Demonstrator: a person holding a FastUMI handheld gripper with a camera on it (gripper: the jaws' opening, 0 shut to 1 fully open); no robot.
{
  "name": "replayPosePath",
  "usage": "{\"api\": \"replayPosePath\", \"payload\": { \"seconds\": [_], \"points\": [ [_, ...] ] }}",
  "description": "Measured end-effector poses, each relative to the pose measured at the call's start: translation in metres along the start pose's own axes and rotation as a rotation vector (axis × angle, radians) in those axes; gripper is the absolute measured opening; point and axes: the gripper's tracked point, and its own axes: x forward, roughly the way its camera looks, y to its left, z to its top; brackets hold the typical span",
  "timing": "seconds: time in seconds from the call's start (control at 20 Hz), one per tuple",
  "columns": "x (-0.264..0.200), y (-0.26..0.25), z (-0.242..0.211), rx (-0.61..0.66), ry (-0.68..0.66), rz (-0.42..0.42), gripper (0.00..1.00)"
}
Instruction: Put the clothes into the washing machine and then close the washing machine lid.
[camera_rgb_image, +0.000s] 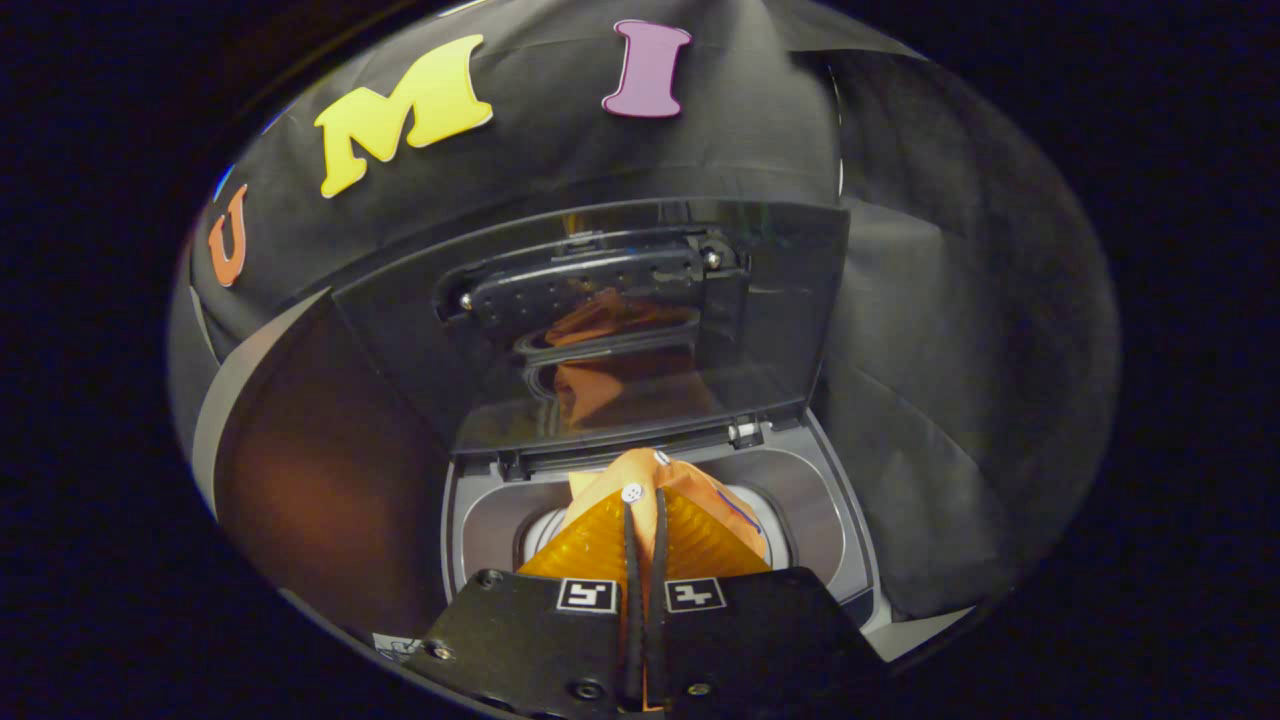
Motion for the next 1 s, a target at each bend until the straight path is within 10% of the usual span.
{"api": "replayPosePath", "payload": {
  "seconds": [1.0],
  "points": [
    [0.069,0.0,-0.05,-0.071,0.177,-0.032,0.05]
  ]
}}
